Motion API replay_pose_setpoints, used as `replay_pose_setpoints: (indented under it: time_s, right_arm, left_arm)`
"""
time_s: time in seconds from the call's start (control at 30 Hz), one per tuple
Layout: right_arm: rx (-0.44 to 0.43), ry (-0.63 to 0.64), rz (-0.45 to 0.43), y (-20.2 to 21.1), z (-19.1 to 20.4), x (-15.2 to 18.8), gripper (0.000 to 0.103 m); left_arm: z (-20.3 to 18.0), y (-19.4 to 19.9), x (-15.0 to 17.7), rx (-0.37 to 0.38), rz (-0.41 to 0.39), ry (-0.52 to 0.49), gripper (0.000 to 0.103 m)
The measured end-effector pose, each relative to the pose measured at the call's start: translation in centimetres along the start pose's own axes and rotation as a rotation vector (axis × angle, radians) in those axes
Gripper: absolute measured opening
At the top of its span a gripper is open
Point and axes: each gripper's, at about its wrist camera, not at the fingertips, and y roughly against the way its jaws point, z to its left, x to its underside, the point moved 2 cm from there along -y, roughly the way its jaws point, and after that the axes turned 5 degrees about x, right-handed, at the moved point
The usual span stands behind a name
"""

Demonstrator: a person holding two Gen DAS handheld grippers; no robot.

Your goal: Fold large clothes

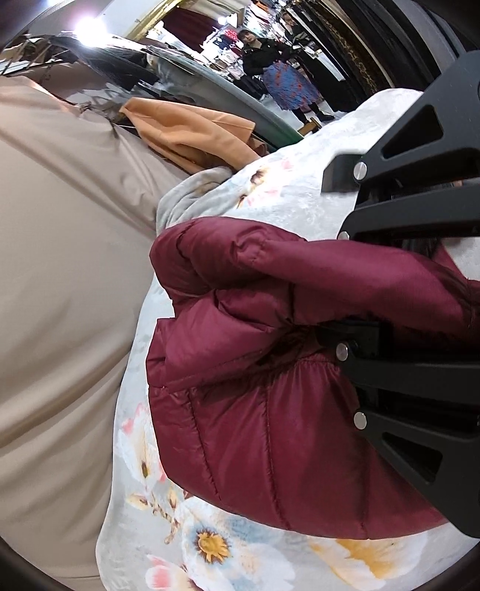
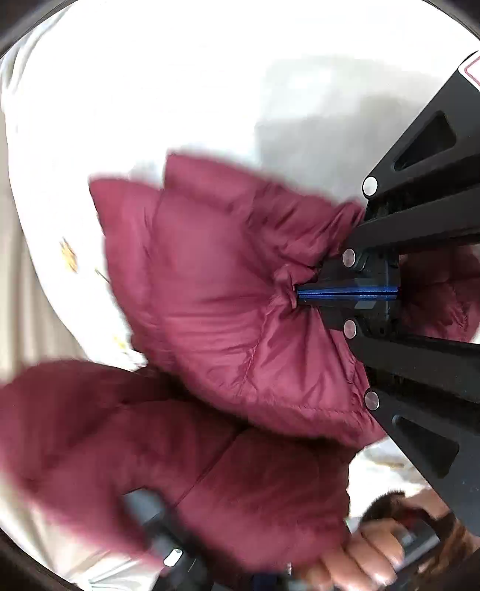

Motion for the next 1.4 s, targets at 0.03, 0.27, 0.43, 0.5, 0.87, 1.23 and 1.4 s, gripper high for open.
replay_pose_setpoints:
  time_s: [0.03, 0.27, 0.43, 0.5, 0.87, 1.23, 1.4]
  right_arm:
    - [-0.004, 0.015, -0.001, -0.5, 0.5, -0.3, 0.0]
    - [-0.18, -0.221, -0.005, 1.5, -4.3, 0.5, 0.0]
    - [-0.206, -0.323, -0.116, 6.4, -7.1, 2.1, 0.008]
    - [-0.139, -0.33, -0.168, 7.7, -7.6, 2.5, 0.015]
    - [0.039, -0.051, -0.547, 17.0, 0.1, 3.3, 0.038]
    - [0.02, 0.209, -0.522, 16.3, 7.7, 1.2, 0.02]
    - [0.45, 0.204, -0.37, 12.3, 4.8, 2.9, 0.0]
  left_arm:
    - [-0.3, -0.5, 0.1, -0.009, 0.007, -0.004, 0.015]
    - [-1.2, -8.5, 1.5, -0.101, 0.107, 0.012, 0.02]
    - [-1.4, -11.2, 2.3, -0.068, 0.153, -0.007, 0.066]
    - [-2.6, -11.0, 2.2, -0.036, 0.174, -0.034, 0.077]
    - [-0.3, 7.4, 0.8, -0.008, -0.195, -0.03, 0.086]
    - [5.3, 4.2, 7.2, -0.238, -0.047, 0.01, 0.083]
    - [5.8, 3.4, 8.8, -0.319, -0.035, -0.034, 0.085]
